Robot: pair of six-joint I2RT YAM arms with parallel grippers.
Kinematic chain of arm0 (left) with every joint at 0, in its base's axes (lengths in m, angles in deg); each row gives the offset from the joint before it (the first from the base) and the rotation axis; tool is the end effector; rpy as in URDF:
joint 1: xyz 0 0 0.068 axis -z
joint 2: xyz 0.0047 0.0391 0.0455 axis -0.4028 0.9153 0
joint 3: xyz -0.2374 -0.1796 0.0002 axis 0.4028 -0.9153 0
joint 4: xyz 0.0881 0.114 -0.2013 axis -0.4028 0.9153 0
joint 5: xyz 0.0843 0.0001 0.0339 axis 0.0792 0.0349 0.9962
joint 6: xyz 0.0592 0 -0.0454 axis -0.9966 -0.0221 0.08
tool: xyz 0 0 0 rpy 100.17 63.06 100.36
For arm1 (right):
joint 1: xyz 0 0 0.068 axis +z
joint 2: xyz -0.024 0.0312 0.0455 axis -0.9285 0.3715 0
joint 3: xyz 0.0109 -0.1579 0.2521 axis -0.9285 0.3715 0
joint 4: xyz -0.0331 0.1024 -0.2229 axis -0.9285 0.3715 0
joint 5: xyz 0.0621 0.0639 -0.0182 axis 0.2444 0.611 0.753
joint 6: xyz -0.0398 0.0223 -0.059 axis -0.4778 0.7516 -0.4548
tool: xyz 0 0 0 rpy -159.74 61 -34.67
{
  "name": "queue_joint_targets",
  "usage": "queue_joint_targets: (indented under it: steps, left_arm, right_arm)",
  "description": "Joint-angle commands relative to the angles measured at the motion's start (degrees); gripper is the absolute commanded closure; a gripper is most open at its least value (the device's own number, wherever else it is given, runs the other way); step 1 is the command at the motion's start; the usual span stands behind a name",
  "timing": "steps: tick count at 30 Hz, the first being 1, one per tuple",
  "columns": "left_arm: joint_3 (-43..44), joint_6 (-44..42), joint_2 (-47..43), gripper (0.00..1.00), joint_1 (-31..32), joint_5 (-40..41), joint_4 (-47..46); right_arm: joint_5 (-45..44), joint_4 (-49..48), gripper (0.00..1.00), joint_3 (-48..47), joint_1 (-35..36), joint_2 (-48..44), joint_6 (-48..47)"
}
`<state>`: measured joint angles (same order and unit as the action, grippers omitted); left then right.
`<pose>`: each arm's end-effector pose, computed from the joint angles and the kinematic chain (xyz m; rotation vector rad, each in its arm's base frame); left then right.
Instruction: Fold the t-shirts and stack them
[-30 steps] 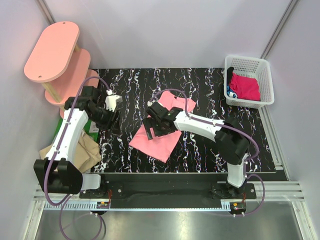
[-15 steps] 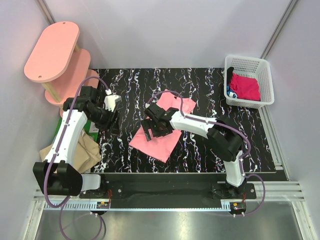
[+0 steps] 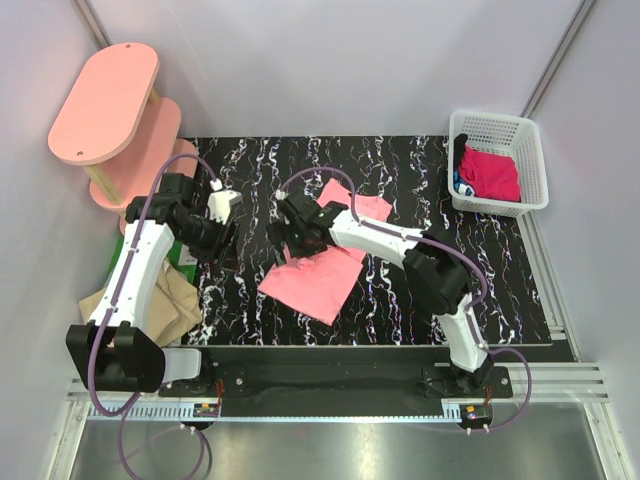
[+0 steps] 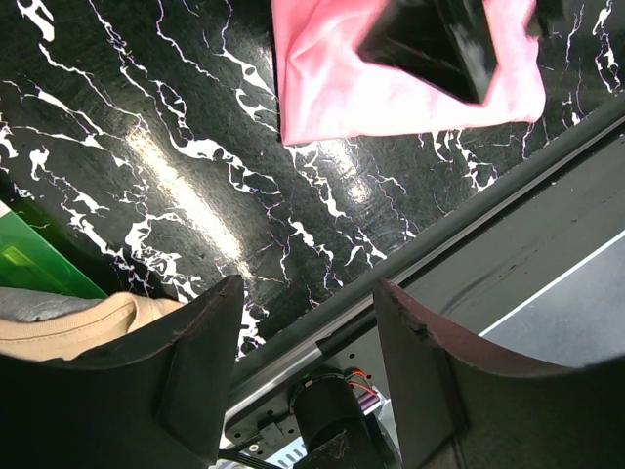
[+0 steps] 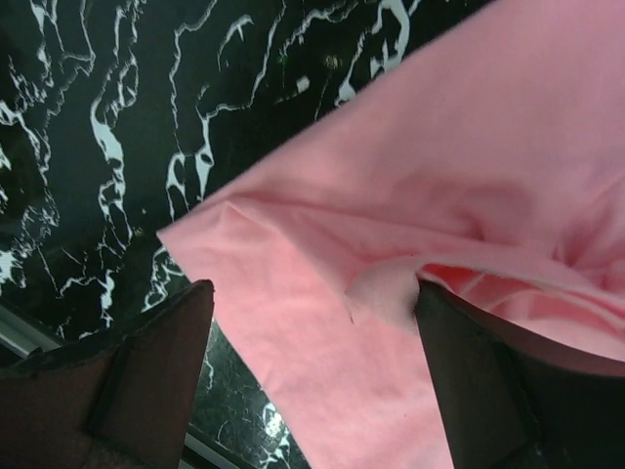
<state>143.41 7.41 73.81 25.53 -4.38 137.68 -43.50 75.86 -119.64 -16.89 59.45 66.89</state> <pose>0.2091 -0.0346 0.3159 0.6330 2.6463 -0.5704 0.2940 0.3718 0.2111 -0.6526 2.5796 0.5342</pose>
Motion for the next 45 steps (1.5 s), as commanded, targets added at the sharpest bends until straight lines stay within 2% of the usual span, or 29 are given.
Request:
queue_joint_targets:
  steps: [1,10,13,16,18,21,22,24,25,27,28,30,31,35,38,41,45]
  left_arm:
    - [-0.7,-0.9,-2.3,0.40,-0.5,0.2,-0.5]
    - [-3.2,-1.4,-4.1,0.39,-1.1,1.0,-0.5]
    - [-3.4,-1.4,-4.4,0.39,-1.4,1.6,-0.5]
    - [-2.8,-1.5,-4.5,0.39,-1.4,1.8,-0.1]
    - [-2.1,-1.4,-4.4,0.39,-1.4,2.2,-0.1]
    - [-1.0,-1.4,-4.1,0.40,-1.7,3.1,0.0]
    - [-0.8,-1.6,-4.0,0.40,-3.5,2.5,-0.1]
    - [0.5,-1.5,-3.8,0.39,-5.8,2.2,-1.3]
    - [2.0,-1.2,-2.7,0.39,-8.9,2.0,-2.1]
    - [3.8,0.0,-0.7,0.39,-12.0,1.2,-2.9]
    - [5.5,0.3,0.5,0.39,-14.1,0.6,-2.9]
    - [7.0,2.4,4.3,0.39,-15.0,1.3,-2.5]
    - [7.9,2.9,5.3,0.39,-15.2,1.4,-2.4]
    - [7.7,4.6,7.9,0.40,-15.4,0.6,-2.3]
    - [7.2,4.9,8.0,0.40,-15.4,0.7,-2.5]
    - [7.5,5.1,8.0,0.40,-15.5,0.8,-2.5]
    - [7.6,5.2,7.8,0.40,-15.4,0.2,-2.5]
  right_arm:
    - [3.0,-1.7,0.09,-7.4,-3.3,4.1,-1.8]
    - [10.2,0.0,0.12,-23.1,-9.4,15.7,-1.9]
    - [11.8,6.1,0.12,-38.1,-10.6,22.0,-2.6]
    - [9.7,12.6,0.12,-49.7,-10.8,26.1,-4.6]
    - [7.2,14.2,0.09,-51.6,-10.7,24.9,-6.1]
    - [-1.0,16.8,0.04,-49.5,-10.0,18.6,-8.8]
    - [-9.4,17.5,0.01,-45.3,-9.3,16.4,-9.8]
    - [-18.1,17.8,0.00,-38.5,-5.9,9.4,-13.2]
    - [-25.6,17.7,0.00,-31.3,-4.5,7.2,-14.2]
    - [-32.4,16.2,0.00,-24.0,-1.0,1.5,-15.9]
    - [-38.0,15.1,0.00,-16.9,3.0,-0.3,-16.2]
    - [-42.1,12.5,0.00,-10.3,6.9,-4.8,-17.2]
    - [-44.8,12.1,0.00,-5.3,11.2,-5.8,-17.1]
    - [-48.9,12.3,0.00,2.8,20.7,-8.3,-15.2]
    - [-48.1,12.8,0.02,5.8,25.7,-8.4,-13.4]
    - [-49.5,13.2,0.07,6.8,27.9,-6.4,-12.2]
    - [-51.5,13.4,0.10,7.0,28.8,-1.8,-11.3]
